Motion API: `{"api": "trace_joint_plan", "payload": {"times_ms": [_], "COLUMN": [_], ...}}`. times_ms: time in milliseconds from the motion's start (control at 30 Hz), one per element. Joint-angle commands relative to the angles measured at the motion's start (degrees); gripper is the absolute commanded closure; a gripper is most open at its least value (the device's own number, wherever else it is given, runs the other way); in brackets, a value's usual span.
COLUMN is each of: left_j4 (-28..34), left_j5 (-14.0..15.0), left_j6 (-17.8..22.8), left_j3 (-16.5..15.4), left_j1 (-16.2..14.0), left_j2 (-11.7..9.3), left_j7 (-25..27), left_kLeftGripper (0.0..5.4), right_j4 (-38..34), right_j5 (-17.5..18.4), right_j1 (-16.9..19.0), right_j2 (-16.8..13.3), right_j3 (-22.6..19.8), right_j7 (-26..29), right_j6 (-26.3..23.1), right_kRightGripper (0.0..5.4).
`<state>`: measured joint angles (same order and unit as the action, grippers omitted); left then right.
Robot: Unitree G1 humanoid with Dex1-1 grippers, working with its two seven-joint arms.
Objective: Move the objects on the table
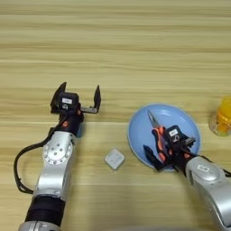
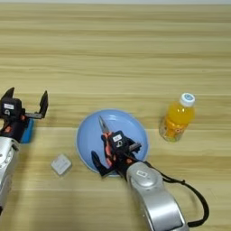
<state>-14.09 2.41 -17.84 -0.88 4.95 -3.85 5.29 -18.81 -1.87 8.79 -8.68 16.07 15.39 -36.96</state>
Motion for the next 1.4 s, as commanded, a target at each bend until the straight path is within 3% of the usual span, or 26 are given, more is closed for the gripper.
{"api": "trace_joint_plan", "payload": {"times_ms": [33,300,867,1400], "left_j4": [0.6,0.2,-0.2,0.8], "left_j5": [-0.9,-1.0,-1.2,-1.3], "left_j6": [1.0,1.0,0.9,1.2], "left_j3": [0.2,0.1,0.3,0.7], "left_j1": [-0.5,-0.2,0.0,-0.5], "left_j2": [0.2,0.1,0.4,0.7], "left_j7": [-0.6,-0.6,-0.9,-1.3], "left_kLeftGripper": [0.0,0.0,0.0,0.0], "right_j4": [-2.0,-2.5,1.6,0.2], "right_j5": [0.7,1.0,1.1,5.0], "right_j1": [2.2,2.9,-4.4,-3.6], "right_j2": [-0.5,-0.6,1.4,1.8], "right_j3": [1.0,1.1,-3.2,-4.2], "right_j7": [0.2,-0.3,-3.7,-2.8], "right_j6": [-3.2,-4.3,-3.9,-12.1], "right_kRightGripper": [0.02,0.02,0.02,0.02]}}
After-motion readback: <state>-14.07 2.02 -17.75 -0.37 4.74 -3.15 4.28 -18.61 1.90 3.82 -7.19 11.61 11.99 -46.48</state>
